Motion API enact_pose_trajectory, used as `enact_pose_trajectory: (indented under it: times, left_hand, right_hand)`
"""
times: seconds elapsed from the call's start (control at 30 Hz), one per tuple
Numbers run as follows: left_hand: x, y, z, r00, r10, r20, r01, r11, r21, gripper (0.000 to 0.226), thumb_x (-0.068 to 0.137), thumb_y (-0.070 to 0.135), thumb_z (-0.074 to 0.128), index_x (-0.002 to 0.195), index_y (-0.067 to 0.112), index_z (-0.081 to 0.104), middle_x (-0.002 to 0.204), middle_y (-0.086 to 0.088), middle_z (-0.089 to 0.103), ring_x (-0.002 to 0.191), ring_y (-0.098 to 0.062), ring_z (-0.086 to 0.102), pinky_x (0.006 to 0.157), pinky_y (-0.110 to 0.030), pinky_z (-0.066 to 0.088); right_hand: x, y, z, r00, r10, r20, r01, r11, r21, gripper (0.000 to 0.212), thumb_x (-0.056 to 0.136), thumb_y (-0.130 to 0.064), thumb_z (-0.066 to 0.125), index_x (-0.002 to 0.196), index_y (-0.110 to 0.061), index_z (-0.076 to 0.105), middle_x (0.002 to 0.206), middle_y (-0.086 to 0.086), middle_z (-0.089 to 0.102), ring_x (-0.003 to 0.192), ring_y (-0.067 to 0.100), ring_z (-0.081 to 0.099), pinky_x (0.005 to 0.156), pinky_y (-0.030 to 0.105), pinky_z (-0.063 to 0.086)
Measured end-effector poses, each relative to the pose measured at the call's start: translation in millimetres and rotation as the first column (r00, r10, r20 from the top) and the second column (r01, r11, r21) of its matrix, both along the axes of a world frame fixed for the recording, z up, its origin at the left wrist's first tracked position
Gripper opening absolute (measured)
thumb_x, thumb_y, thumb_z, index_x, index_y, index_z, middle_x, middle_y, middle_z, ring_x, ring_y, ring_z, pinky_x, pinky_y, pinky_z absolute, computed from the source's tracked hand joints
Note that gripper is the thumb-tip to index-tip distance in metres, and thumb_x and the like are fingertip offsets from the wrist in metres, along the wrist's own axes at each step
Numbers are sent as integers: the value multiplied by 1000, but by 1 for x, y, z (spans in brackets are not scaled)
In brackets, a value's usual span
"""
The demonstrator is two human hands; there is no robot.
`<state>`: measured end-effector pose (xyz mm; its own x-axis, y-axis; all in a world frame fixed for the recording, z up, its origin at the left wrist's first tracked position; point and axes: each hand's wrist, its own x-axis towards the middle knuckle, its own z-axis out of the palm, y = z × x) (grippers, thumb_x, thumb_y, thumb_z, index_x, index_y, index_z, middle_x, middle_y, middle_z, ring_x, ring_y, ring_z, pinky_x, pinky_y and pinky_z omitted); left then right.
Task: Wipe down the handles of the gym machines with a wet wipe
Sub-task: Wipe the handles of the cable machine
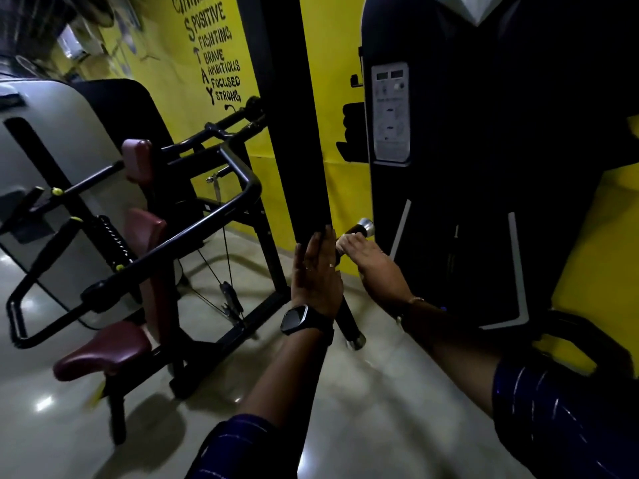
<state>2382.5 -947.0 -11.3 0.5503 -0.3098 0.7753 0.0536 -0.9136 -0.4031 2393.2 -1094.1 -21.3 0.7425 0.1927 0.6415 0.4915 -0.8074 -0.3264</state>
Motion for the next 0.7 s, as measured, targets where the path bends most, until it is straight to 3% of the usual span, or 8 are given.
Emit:
enact_pose_trajectory:
  times: [0.23,0.33,0.4,0.43,0.5,0.6,0.67,0.7]
  left_hand:
    - [7,4,-8,998,-15,60,14,1000,16,73,84,37,39,152,15,27,159,-5,15,148,-26,-18,117,-47,-18]
    - [9,2,-8,997,-25,77,27,999,-19,73,80,35,42,149,14,34,157,-6,21,150,-24,-12,118,-45,-17]
    - [6,-2,-9,996,19,84,-17,1000,-25,76,79,38,47,149,14,32,157,-4,21,150,-23,4,118,-46,-15]
    - [5,-5,-9,997,32,75,-29,998,-50,78,78,39,51,150,15,31,157,-3,20,148,-22,9,118,-47,-14]
    - [3,-12,-12,997,61,49,-56,992,-113,83,78,42,57,151,16,28,160,-3,13,150,-20,3,117,-48,-14]
    - [3,-17,-13,989,133,63,-123,982,-143,89,80,48,57,155,16,21,163,-6,-9,150,-21,-12,117,-53,-14]
    - [4,-22,-6,986,142,88,-127,979,-162,95,81,53,54,156,13,10,163,-8,-13,150,-22,-12,117,-54,-12]
    - [5,-24,0,983,152,102,-135,978,-158,97,82,56,50,156,11,5,162,-10,-13,150,-23,-13,117,-55,-11]
  right_hand:
    - [1,23,12,991,128,-49,-115,970,216,67,80,22,43,140,-8,48,146,7,46,140,22,34,118,37,23]
    - [-3,-1,-1,978,209,3,-206,958,199,70,80,20,44,141,-14,48,146,2,46,139,8,32,115,19,23]
    - [-3,-15,3,983,180,-33,-163,942,293,57,86,13,50,135,-16,55,138,2,56,125,4,49,103,12,35]
    - [1,-20,9,986,141,-87,-86,883,462,47,89,7,53,129,-16,61,126,3,64,105,3,60,89,14,45]
    - [15,-26,29,954,179,-241,113,530,841,28,92,-4,58,117,-12,69,102,4,71,79,8,64,68,24,54]
    - [38,-37,55,842,491,-224,278,-39,960,23,95,-1,54,116,5,60,108,18,65,81,24,65,62,26,58]
    - [46,-42,62,788,572,-230,311,-47,949,32,90,9,52,122,7,54,114,23,60,87,31,64,65,27,59]
    - [48,-43,63,805,518,-288,271,110,956,35,87,10,54,121,3,57,112,19,62,93,33,64,72,31,59]
